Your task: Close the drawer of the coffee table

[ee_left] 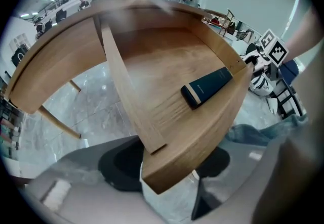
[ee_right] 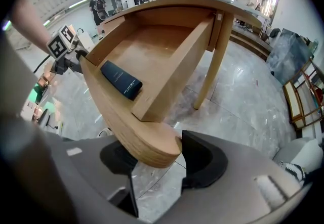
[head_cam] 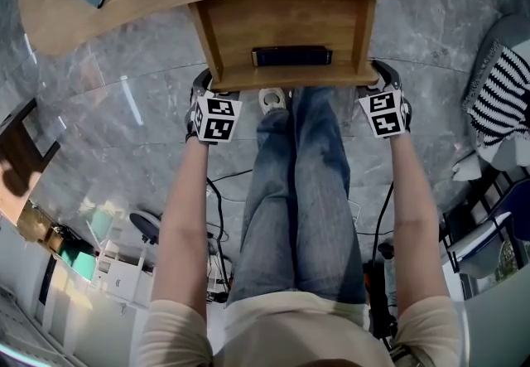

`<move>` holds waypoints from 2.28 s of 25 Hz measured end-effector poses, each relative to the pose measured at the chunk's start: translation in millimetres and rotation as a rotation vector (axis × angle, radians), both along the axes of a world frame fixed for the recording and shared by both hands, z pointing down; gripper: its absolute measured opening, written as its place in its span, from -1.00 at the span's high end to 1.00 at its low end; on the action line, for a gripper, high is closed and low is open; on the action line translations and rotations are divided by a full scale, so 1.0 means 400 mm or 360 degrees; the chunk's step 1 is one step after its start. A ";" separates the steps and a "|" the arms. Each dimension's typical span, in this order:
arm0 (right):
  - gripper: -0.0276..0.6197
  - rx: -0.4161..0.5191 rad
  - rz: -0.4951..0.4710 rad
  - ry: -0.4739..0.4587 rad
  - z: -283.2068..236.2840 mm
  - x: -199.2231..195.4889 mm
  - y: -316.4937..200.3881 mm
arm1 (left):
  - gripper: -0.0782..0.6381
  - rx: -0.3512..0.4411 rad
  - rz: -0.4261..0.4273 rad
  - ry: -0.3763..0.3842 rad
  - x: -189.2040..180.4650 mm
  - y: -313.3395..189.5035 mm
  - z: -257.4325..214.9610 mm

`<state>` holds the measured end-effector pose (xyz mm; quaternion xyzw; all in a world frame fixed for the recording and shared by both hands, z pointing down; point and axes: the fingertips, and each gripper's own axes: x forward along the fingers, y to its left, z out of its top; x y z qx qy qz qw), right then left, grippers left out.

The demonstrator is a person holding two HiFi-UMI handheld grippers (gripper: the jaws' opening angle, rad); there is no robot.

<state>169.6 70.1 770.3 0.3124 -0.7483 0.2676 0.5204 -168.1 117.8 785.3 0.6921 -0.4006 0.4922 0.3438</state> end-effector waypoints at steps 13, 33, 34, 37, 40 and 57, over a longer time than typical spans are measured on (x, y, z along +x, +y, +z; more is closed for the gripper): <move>0.21 -0.0059 0.0058 0.0031 -0.039 0.004 0.002 | 0.07 -0.0046 -0.0043 0.0000 0.001 0.001 -0.038; 0.21 -0.0041 0.0088 0.0007 -0.141 0.002 -0.008 | 0.08 -0.0020 -0.0056 0.0025 -0.001 -0.009 -0.149; 0.21 -0.0038 0.0086 0.0008 -0.143 0.002 -0.009 | 0.08 -0.0016 -0.0056 0.0026 -0.002 -0.009 -0.151; 0.21 -0.0023 0.0086 0.0011 -0.148 0.001 -0.018 | 0.08 -0.0002 -0.0058 0.0023 -0.003 -0.015 -0.156; 0.21 -0.0029 0.0092 0.0021 -0.153 0.004 -0.028 | 0.08 0.0012 -0.0060 0.0014 -0.001 -0.029 -0.159; 0.21 0.0015 0.0068 0.0030 -0.152 0.003 -0.111 | 0.08 0.0052 -0.0064 -0.0001 -0.002 -0.108 -0.159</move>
